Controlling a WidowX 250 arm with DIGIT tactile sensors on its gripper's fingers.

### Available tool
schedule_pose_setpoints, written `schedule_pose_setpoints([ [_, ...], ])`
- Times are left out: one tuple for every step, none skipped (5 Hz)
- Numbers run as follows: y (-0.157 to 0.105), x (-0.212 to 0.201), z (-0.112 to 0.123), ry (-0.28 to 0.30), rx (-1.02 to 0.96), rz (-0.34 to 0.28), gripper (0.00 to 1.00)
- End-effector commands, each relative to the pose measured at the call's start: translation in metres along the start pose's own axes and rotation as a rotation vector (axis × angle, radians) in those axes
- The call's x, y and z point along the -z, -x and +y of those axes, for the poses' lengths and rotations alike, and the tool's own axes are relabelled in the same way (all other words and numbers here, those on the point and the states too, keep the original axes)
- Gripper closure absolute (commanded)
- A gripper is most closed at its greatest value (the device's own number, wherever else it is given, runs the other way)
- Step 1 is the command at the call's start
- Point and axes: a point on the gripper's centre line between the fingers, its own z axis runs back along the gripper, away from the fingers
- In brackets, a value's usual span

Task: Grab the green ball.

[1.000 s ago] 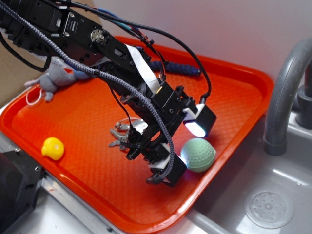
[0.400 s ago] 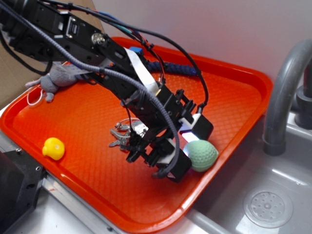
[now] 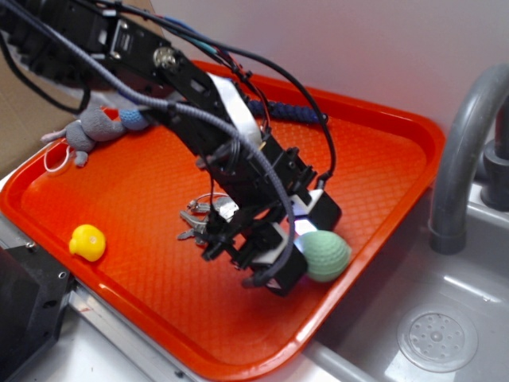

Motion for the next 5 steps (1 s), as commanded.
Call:
schedule_pose_setpoints([
  [-0.008, -0.141, -0.049, -0.078, -0.429, 0.308, 1.0],
  [-0.007, -0.202, -0.067, -0.162, -0.662, 0.345, 1.0],
  [-0.01, -0.246, -0.071, -0.248, -0.762, 0.393, 1.0],
  [-0.001, -0.269, -0.06, -0.281, -0.83, 0.396, 1.0],
  [0.009, -0.275, -0.04, -0.268, -0.97, 0.432, 1.0],
])
